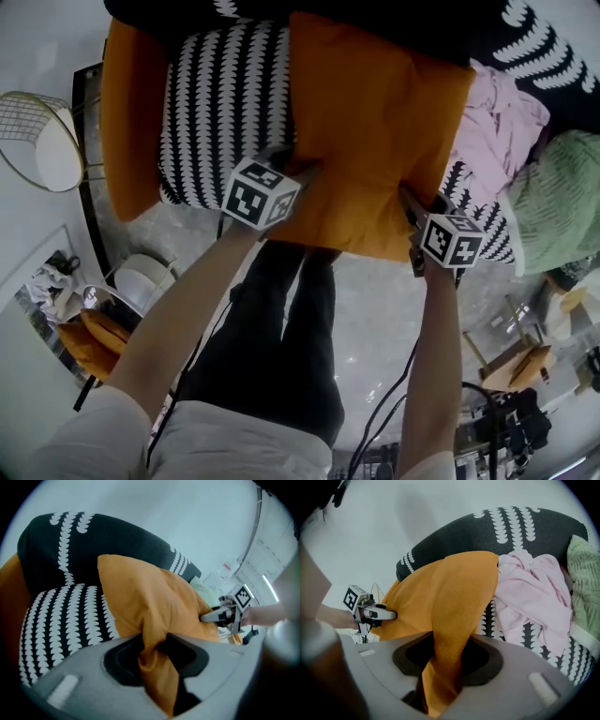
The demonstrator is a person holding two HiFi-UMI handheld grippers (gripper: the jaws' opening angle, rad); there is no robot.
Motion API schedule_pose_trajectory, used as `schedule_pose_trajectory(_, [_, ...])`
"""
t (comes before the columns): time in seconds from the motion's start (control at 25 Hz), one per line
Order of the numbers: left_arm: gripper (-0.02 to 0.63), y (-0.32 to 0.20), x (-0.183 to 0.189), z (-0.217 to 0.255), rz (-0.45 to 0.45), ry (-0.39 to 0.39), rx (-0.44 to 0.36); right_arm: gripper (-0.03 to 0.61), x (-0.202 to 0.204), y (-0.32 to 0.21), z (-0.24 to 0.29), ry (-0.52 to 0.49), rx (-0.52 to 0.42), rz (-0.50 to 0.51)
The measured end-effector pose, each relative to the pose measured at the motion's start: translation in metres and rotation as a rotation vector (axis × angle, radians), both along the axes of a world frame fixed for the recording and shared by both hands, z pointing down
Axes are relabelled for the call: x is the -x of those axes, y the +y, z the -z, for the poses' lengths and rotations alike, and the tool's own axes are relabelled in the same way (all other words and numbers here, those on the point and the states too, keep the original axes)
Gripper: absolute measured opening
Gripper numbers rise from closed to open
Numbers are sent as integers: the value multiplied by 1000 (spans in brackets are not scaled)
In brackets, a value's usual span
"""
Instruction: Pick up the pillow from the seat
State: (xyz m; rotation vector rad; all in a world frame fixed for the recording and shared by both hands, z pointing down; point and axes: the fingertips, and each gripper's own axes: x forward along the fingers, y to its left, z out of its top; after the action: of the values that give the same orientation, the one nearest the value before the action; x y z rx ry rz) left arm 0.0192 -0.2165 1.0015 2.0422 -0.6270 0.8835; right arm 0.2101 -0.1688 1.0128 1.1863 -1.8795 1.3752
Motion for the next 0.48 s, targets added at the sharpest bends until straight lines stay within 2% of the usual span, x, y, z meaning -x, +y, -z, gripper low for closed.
schedule_pose_trajectory(0.28, [133,4,-3,62,-14,16,-26,170,-1,7,62,-6,-20,-16])
schedule_pose_trajectory(0.48, [130,6,-7,134,-20,36,-58,169,-3,10,134,2,-57,-26])
